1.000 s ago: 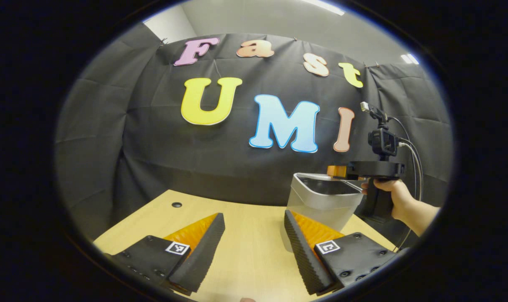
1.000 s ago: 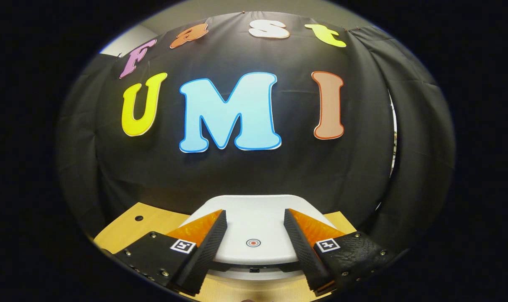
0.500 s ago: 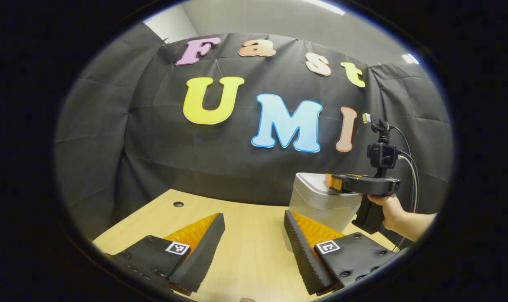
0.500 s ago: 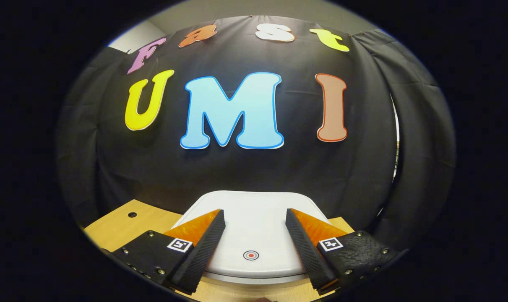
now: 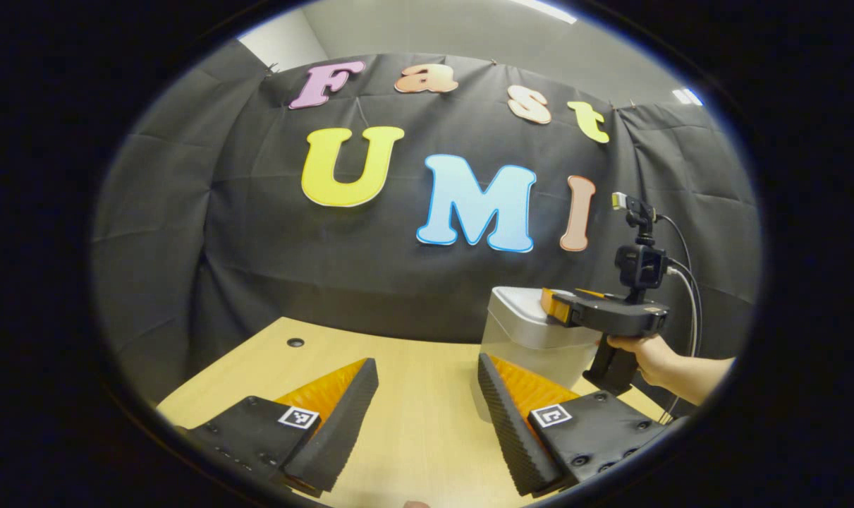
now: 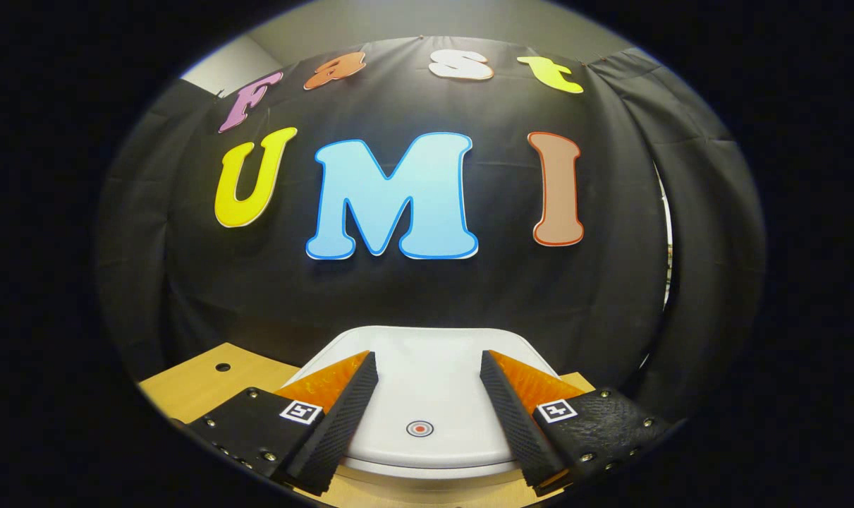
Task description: Press the lid of the desktop garbage bin to open it, pick up the crumpled paper on the desktop and throw it into the bin, then pick up the pop can on the desktop and drop it into the bin, and finally close the garbage bin lid.
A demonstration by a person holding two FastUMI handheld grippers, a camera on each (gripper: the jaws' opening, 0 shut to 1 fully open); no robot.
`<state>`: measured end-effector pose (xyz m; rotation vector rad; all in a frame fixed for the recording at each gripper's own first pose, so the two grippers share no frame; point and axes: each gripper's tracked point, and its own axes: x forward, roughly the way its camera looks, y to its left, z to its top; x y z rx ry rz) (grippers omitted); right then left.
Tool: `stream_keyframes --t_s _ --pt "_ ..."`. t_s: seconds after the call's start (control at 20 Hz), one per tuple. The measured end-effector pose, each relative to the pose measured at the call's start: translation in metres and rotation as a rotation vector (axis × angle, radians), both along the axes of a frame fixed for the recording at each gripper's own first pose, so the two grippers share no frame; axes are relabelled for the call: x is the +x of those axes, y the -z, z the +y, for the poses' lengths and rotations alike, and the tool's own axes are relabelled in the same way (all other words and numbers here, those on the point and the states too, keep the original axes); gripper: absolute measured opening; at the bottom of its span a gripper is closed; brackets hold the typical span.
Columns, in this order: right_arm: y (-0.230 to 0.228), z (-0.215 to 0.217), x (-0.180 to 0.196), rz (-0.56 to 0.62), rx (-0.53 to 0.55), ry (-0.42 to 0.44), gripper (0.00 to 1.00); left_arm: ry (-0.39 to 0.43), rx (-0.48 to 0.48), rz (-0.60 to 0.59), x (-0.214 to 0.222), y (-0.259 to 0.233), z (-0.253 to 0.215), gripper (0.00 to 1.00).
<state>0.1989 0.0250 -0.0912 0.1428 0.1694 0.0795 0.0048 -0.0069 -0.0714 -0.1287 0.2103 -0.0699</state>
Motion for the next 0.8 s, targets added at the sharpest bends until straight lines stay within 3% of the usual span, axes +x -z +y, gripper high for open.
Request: stream_keyframes --t_s 0.2,0.6,0.8 --pt "0.004 0.000 0.000 0.013 0.013 0.003 0.95 0.005 0.003 -0.003 0.003 0.000 0.000 0.92" --pt "0.000 -0.002 -0.001 -0.057 0.023 0.038 0.97 0.015 -0.008 -0.002 0.005 0.000 0.002 0.95" --pt "0.006 -0.001 -0.002 -0.035 0.033 0.041 0.98 0.017 0.000 -0.019 0.000 -0.007 0.006 0.95"
